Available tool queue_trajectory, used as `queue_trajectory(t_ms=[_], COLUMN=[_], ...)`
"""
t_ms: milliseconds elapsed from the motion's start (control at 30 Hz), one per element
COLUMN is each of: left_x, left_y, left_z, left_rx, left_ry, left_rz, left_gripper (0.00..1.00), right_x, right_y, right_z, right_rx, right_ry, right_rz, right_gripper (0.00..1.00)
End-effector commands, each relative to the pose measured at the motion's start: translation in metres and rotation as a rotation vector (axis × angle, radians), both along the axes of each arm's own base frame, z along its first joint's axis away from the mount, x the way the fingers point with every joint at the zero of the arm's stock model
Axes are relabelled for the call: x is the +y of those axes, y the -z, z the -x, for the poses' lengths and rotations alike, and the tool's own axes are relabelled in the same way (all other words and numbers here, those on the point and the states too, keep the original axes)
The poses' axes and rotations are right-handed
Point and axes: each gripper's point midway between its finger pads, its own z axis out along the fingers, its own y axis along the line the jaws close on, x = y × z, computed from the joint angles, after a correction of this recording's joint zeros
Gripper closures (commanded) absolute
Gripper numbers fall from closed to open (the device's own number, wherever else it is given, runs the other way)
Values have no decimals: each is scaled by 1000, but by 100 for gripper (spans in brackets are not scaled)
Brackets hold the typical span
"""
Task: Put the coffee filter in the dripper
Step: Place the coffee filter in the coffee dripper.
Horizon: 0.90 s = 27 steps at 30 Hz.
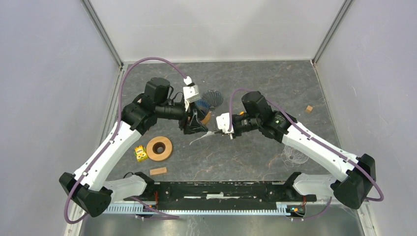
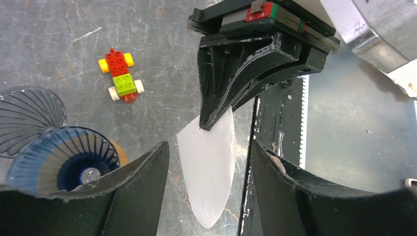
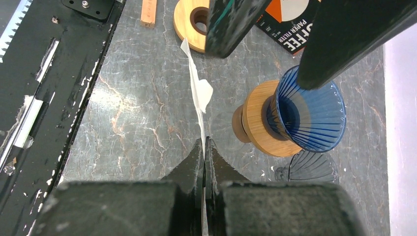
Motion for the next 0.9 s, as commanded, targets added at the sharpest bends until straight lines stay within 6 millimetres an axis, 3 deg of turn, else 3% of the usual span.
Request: queue_trajectory(t_ms=[0, 267, 633, 867], left_x=[-12, -18, -18, -16], left_y=[2, 18, 24, 31], left_z=[8, 6, 12, 9], left_rx=[44, 75, 99, 83], left_ry=[41, 41, 60, 45], left_rz=[28, 1, 3, -16], left_gripper=[33, 52, 52, 58], right_x=[3, 4, 5, 6], right_y=[-4, 0, -1, -1], right_z=[5, 4, 2, 2], right_rx=[-8, -1, 2, 9], right_ry=[-38, -36, -26, -26], right_rz=[-13, -7, -8, -6], right_gripper=[100, 100, 100, 100])
